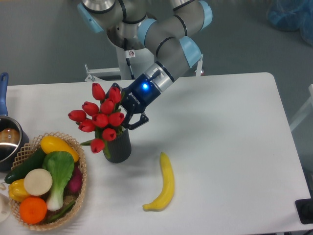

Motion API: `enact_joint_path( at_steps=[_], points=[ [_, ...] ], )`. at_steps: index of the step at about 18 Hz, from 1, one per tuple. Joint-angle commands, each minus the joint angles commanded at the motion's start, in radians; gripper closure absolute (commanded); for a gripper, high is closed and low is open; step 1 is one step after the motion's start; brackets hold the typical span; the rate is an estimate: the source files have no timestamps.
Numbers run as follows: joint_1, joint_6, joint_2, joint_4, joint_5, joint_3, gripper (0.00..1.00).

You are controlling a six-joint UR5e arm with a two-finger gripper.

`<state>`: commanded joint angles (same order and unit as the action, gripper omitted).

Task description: Insert the flowers into the vase

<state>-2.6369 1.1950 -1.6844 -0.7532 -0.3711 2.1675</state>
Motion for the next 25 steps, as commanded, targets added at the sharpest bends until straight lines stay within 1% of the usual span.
enact_joint_path(
  at_steps=[4, 7, 9, 11, 12, 14, 16, 19, 20, 21, 23, 24, 25],
  points=[
    [-0.037, 0.000, 0.026, 0.000, -0.055, 0.000, 0.00],
    [-0.075, 0.002, 0.067, -0.002, -0.123, -0.002, 0.00],
    [-0.121, 0.003, 0.138, -0.002, -0.234, -0.003, 0.00],
    [-0.169, 0.011, 0.192, -0.002, -0.351, -0.003, 0.00],
    [-0.189, 0.011, 0.207, -0.002, -0.415, -0.006, 0.00],
    [-0.222, 0.034, 0.213, -0.002, -0.543, -0.009, 0.00],
    [-0.247, 0.063, 0.219, -0.003, -0.635, -0.012, 0.00],
    [-0.287, 0.075, 0.204, 0.000, -0.692, -0.021, 0.00],
    [-0.288, 0.074, 0.183, 0.000, -0.697, -0.034, 0.00],
    [-0.293, 0.074, 0.145, -0.002, -0.701, -0.058, 0.00],
    [-0.299, 0.087, 0.082, -0.003, -0.759, -0.119, 0.00],
    [-0.298, 0.107, 0.043, -0.003, -0.808, -0.158, 0.00],
    [-0.293, 0.123, 0.022, -0.003, -0.875, -0.185, 0.00]
  ],
)
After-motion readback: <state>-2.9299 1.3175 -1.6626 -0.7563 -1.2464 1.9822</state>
